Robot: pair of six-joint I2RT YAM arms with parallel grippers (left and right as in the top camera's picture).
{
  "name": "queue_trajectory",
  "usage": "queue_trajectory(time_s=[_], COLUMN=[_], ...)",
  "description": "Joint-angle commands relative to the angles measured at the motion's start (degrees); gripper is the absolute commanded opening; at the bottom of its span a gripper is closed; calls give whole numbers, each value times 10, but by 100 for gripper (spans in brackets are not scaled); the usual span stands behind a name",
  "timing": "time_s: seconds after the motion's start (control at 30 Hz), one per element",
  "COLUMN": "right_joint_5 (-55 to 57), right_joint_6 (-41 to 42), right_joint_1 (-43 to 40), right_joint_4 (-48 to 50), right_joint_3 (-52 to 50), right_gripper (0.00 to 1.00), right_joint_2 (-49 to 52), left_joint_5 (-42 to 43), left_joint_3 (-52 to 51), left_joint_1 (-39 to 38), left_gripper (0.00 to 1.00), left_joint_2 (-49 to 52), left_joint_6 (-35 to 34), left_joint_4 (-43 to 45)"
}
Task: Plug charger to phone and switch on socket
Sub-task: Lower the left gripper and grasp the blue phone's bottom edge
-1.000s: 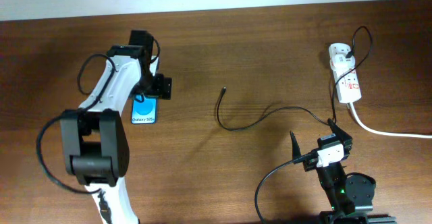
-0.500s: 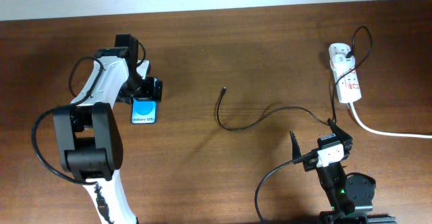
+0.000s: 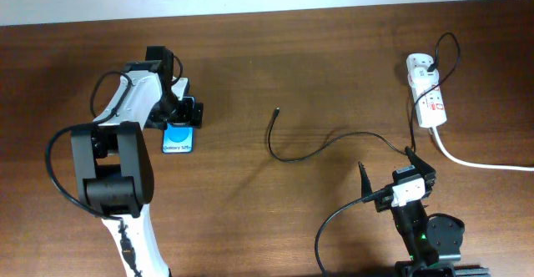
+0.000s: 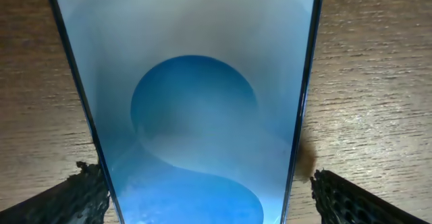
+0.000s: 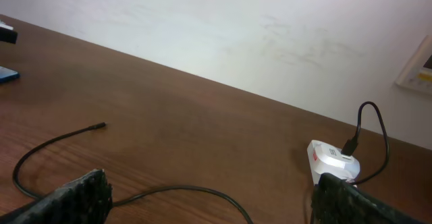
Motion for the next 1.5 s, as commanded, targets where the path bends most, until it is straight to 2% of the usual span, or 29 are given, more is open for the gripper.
queue_trajectory(time_s=[0.0, 0.43, 1.07, 1.47], right_joint_5=[2, 2, 2, 2], right_joint_6=[2, 2, 2, 2], right_joint_1=[4, 3, 4, 4], right_joint_4=[-1, -1, -1, -1], right_joint_3=[-5, -5, -5, -5], right_gripper=[99, 99, 99, 99], right_joint_2=[-5, -5, -5, -5], left_joint_5=[6, 4, -6, 2], left_joint_3=[6, 5, -22, 25], left_joint_1=[0, 0, -1, 0], left_gripper=[98, 95, 79, 80], left_joint_2=[6, 6, 6, 6], left_joint_6=[12, 23, 21, 9], left_joint_4=[6, 11, 43, -3])
